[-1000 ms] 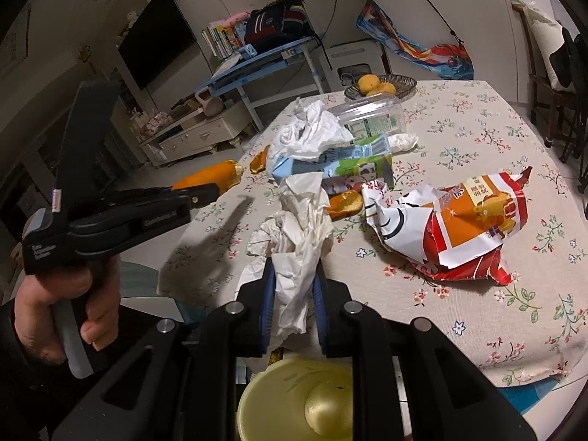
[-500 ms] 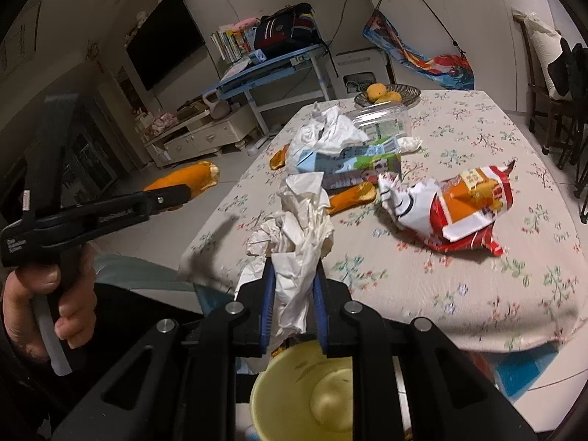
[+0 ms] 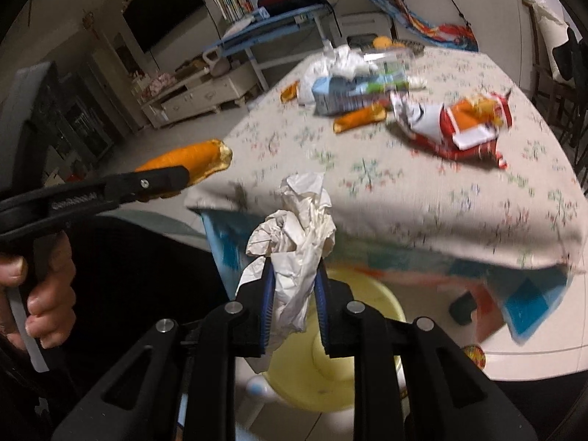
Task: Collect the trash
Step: 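Open the right tool over the yellow basin while the left tool drops the peel there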
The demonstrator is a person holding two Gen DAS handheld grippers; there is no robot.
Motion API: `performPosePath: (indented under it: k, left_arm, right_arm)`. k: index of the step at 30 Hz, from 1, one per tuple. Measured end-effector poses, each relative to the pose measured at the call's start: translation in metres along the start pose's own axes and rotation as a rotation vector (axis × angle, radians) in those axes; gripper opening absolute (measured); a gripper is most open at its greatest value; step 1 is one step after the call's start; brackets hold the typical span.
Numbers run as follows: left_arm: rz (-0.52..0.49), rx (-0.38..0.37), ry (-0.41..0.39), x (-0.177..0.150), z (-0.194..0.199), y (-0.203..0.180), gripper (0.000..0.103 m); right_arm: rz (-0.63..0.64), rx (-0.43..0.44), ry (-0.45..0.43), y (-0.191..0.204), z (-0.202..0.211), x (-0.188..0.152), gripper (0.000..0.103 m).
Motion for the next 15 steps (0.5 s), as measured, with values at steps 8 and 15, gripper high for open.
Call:
performPosePath:
  k: [8, 15]
  left_arm:
    - [-0.047, -0.020, 0.093, -0.047, 0.000, -0.023, 0.017]
    - [-0.100, -0.022, 0.201, -0.093, -0.005, -0.039, 0.018]
  right_arm:
    - [0.001, -0.051, 0.099, -0.010, -0.006, -0.027, 0.030]
    - [-0.004, -0.112, 0.078, -0.020, 0.004, -0.026, 0.049]
Point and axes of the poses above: each gripper's, at about its wrist camera, not at the fingertips, and z roughly against the way its jaws point, y to its left, x to its top, the point moved 10 cm from there along -z, roughly the way its jaws point, and after that the axes turned 10 degrees about -y, right-handed, at the moved point
